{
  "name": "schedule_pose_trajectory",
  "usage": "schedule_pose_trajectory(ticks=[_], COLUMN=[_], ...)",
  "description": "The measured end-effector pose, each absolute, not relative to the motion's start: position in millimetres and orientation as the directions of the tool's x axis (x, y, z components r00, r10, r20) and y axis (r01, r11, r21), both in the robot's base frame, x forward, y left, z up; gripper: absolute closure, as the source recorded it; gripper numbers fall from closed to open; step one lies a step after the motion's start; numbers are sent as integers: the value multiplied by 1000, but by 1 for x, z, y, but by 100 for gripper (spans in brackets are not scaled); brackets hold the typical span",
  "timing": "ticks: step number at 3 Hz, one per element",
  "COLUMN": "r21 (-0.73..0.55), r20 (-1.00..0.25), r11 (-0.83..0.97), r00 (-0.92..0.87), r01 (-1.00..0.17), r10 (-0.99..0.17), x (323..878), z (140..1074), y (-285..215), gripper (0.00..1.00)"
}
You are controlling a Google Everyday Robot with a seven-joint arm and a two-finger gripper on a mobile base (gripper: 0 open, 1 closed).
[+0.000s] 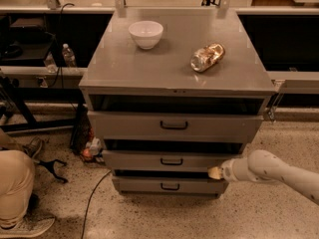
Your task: Close middle drawer
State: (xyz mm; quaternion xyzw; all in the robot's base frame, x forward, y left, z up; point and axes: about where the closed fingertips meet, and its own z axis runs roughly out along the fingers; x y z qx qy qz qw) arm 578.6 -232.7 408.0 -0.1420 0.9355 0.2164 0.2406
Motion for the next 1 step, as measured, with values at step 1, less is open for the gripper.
schedule_pose_trajectory(ticks=[1], r21=[355], r20=[-437], r11=[872], r00=[-884], r01=[-336], r10=[-163], x=[536], z=[406], y=[-256], gripper=[100])
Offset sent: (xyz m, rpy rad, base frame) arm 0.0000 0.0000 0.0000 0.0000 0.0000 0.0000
